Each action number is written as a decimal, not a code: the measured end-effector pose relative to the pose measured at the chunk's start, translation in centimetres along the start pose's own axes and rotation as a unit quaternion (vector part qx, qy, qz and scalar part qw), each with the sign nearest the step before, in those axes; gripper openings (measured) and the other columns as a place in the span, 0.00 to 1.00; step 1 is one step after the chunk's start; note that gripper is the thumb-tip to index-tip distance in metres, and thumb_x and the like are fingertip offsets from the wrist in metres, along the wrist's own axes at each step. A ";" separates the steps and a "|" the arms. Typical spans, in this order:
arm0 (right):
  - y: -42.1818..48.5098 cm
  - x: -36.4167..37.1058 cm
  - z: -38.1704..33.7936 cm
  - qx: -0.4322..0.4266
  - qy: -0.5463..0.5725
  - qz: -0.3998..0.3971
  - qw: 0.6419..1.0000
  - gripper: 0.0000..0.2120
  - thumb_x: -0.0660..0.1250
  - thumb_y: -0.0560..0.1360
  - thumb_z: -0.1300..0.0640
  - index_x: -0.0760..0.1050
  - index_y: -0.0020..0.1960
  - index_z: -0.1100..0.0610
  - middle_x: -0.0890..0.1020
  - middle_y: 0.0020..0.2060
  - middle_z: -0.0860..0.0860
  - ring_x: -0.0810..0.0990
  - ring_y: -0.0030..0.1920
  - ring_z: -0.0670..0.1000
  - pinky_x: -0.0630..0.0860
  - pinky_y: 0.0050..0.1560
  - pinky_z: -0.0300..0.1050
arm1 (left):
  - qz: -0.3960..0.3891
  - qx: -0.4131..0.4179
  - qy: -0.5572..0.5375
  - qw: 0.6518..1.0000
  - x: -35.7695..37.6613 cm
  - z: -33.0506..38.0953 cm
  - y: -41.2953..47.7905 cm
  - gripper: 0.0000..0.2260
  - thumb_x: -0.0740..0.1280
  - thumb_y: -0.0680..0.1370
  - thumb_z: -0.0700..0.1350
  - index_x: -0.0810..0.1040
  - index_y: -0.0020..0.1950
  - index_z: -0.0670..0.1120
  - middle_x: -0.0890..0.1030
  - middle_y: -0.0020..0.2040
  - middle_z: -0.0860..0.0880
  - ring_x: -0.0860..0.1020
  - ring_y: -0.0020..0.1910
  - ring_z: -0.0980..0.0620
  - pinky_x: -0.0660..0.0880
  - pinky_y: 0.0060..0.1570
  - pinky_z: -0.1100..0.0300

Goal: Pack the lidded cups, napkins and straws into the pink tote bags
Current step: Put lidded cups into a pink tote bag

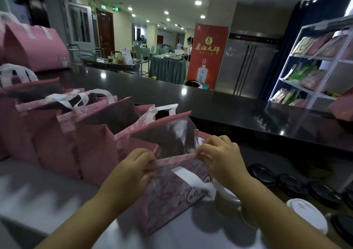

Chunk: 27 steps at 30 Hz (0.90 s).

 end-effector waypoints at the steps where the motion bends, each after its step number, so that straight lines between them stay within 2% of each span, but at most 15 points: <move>1: -0.1 0.0 0.0 0.001 0.004 -0.004 1.000 0.04 0.76 0.67 0.54 0.82 0.41 0.50 0.80 0.40 0.49 0.76 0.45 0.56 0.65 0.40 0.48 | 0.001 0.009 -0.007 1.000 0.0 -0.3 0.4 0.13 0.74 0.64 0.31 0.78 0.45 0.42 0.79 0.46 0.48 0.76 0.40 0.55 0.74 0.41 0.62; 3: -0.1 -0.2 0.0 0.008 0.021 -0.017 1.000 0.06 0.73 0.70 0.51 0.82 0.45 0.50 0.79 0.43 0.47 0.74 0.48 0.53 0.67 0.43 0.49 | 0.006 0.010 -0.015 1.000 0.0 -1.4 1.2 0.13 0.72 0.65 0.28 0.78 0.45 0.41 0.81 0.45 0.48 0.76 0.42 0.56 0.73 0.43 0.62; 6: 0.4 -0.5 0.5 0.045 0.064 -0.016 0.997 0.11 0.64 0.76 0.46 0.81 0.51 0.49 0.77 0.47 0.45 0.69 0.51 0.48 0.66 0.47 0.51 | 0.013 0.011 -0.028 0.999 -0.2 -3.2 2.4 0.15 0.69 0.66 0.26 0.79 0.47 0.42 0.81 0.46 0.51 0.78 0.43 0.55 0.74 0.45 0.63; 8: 0.8 -0.7 1.2 0.104 0.082 -0.005 0.991 0.12 0.60 0.78 0.47 0.81 0.52 0.48 0.76 0.48 0.43 0.68 0.52 0.47 0.66 0.50 0.52 | 0.016 0.023 -0.032 0.999 -0.5 -4.3 3.1 0.16 0.68 0.66 0.26 0.78 0.47 0.43 0.80 0.48 0.53 0.78 0.46 0.55 0.74 0.48 0.66; 11: 1.0 -0.7 2.2 0.162 0.093 -0.045 0.981 0.11 0.62 0.78 0.51 0.78 0.57 0.49 0.74 0.52 0.44 0.69 0.55 0.47 0.71 0.55 0.52 | 0.015 0.028 -0.034 0.999 -1.2 -5.9 4.1 0.16 0.69 0.64 0.25 0.78 0.45 0.43 0.79 0.50 0.53 0.79 0.49 0.52 0.75 0.49 0.63; 14: 1.1 -0.2 1.9 0.175 0.136 -0.099 0.970 0.11 0.64 0.77 0.51 0.78 0.58 0.49 0.72 0.52 0.42 0.72 0.50 0.43 0.72 0.50 0.37 | 0.006 0.030 -0.017 0.999 -1.6 -7.2 4.7 0.16 0.70 0.64 0.26 0.79 0.47 0.41 0.79 0.49 0.50 0.79 0.46 0.49 0.77 0.48 0.57; 16: 1.2 0.3 1.2 0.173 0.142 -0.090 0.970 0.09 0.64 0.77 0.53 0.78 0.56 0.50 0.74 0.50 0.42 0.73 0.48 0.40 0.70 0.46 0.31 | 0.007 0.044 -0.002 0.999 -1.8 -7.6 4.9 0.15 0.71 0.65 0.27 0.80 0.48 0.39 0.80 0.48 0.47 0.79 0.44 0.47 0.75 0.47 0.59; 20: 0.9 0.7 0.4 0.188 0.154 -0.052 0.969 0.09 0.65 0.77 0.55 0.78 0.55 0.52 0.76 0.50 0.43 0.75 0.47 0.41 0.71 0.46 0.32 | 0.017 0.082 0.012 0.996 -2.2 -7.2 4.8 0.14 0.73 0.66 0.32 0.81 0.50 0.38 0.81 0.48 0.45 0.80 0.45 0.48 0.76 0.47 0.62; 23: 0.2 0.2 0.2 0.198 0.159 -0.028 0.967 0.08 0.66 0.76 0.56 0.78 0.54 0.52 0.77 0.48 0.43 0.76 0.47 0.42 0.74 0.47 0.37 | 0.016 0.101 0.006 0.995 -3.1 -6.5 5.1 0.13 0.73 0.67 0.33 0.80 0.51 0.38 0.81 0.49 0.44 0.80 0.45 0.49 0.77 0.47 0.59; 27: -1.1 -1.4 0.6 0.198 0.156 0.033 0.967 0.05 0.68 0.74 0.59 0.80 0.49 0.52 0.79 0.43 0.42 0.77 0.44 0.40 0.72 0.42 0.29 | 0.017 0.136 -0.008 0.991 -4.5 -4.9 6.4 0.09 0.71 0.69 0.35 0.80 0.49 0.38 0.81 0.45 0.44 0.79 0.39 0.50 0.77 0.40 0.58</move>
Point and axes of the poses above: each hand's wrist, its own y-axis towards the middle knuckle, its own x-axis out of the palm, z = x × y, the point moved 1 cm from there along y, towards the middle knuckle
